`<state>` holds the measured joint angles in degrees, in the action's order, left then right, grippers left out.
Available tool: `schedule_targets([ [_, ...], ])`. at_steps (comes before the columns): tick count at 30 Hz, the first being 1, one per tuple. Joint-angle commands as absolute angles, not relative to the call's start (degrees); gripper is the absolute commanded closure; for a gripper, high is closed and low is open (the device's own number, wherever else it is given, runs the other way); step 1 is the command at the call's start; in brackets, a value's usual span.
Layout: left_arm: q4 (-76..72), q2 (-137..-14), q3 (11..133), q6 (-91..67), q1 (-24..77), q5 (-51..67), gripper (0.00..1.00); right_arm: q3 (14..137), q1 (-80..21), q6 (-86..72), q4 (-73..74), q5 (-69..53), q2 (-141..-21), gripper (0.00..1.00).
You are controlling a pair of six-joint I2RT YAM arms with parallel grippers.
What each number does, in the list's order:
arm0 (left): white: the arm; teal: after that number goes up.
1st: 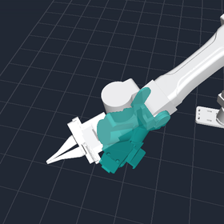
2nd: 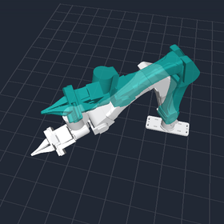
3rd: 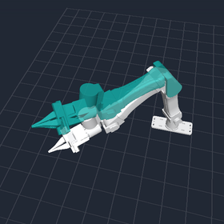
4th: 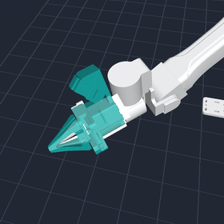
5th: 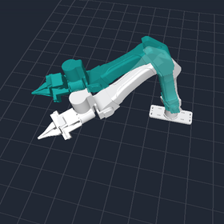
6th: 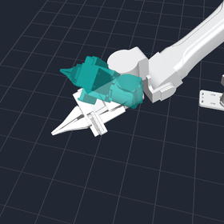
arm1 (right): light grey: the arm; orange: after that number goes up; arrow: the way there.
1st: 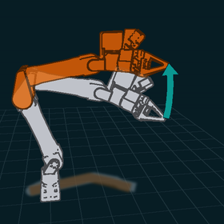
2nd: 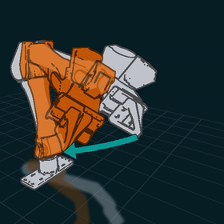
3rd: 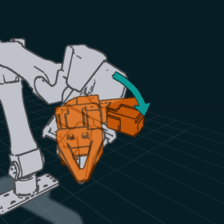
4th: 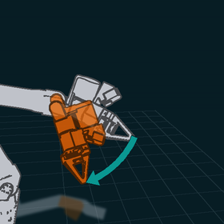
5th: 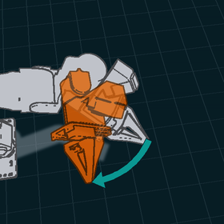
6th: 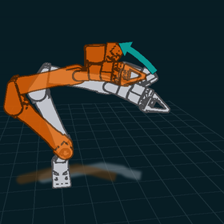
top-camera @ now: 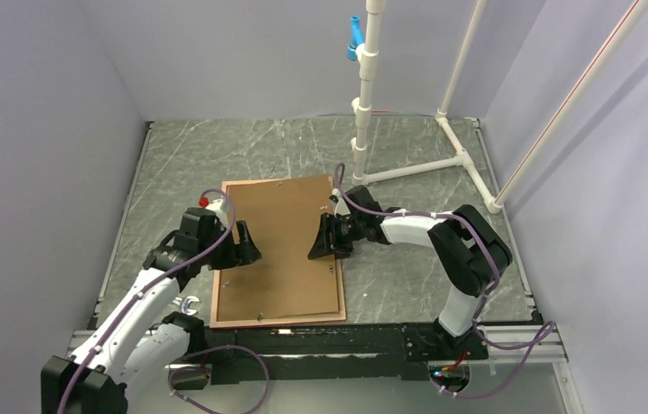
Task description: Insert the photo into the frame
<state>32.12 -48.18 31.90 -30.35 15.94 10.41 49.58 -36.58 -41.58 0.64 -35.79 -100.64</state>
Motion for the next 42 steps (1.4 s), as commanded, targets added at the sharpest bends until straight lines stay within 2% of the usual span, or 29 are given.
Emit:
schedule_targets([
  [1, 36.3, -47.4, 36.4, -28.2, 22.4, 17.8, 0.22, 53.9, -36.9, -40.0, 2.5, -34.9, -99.1, 0.52],
  [5, 38.9, -46.9, 36.3, -29.1, 28.2, 20.2, 0.37, 55.4, -36.9, -39.5, 3.7, -35.2, -100.2, 0.53],
  [7, 39.8, -46.3, 35.3, -30.3, 31.5, 20.3, 0.4, 55.5, -36.9, -39.5, 3.5, -35.4, -100.5, 0.52],
  [11, 39.9, -45.8, 33.9, -34.0, 39.4, 20.2, 0.66, 54.6, -36.9, -40.1, 2.4, -35.9, -100.9, 0.52],
  [17, 40.2, -44.0, 31.6, -39.7, 48.1, 17.1, 0.86, 51.8, -37.0, -42.4, -2.0, -36.8, -101.3, 0.53],
  [25, 46.7, -51.1, 33.0, -44.1, 58.4, 8.2, 0.99, 51.1, -37.0, -42.7, -3.2, -37.4, -102.2, 0.52],
  [32, 49.4, -57.9, 34.6, -49.7, 61.0, -1.3, 1.0, 50.9, -37.0, -42.5, -2.8, -37.5, -101.9, 0.52],
  [42, 52.1, -57.8, 34.2, -59.5, 61.1, -15.1, 1.0, 50.2, -37.0, -42.6, -3.2, -37.7, -101.1, 0.52],
])
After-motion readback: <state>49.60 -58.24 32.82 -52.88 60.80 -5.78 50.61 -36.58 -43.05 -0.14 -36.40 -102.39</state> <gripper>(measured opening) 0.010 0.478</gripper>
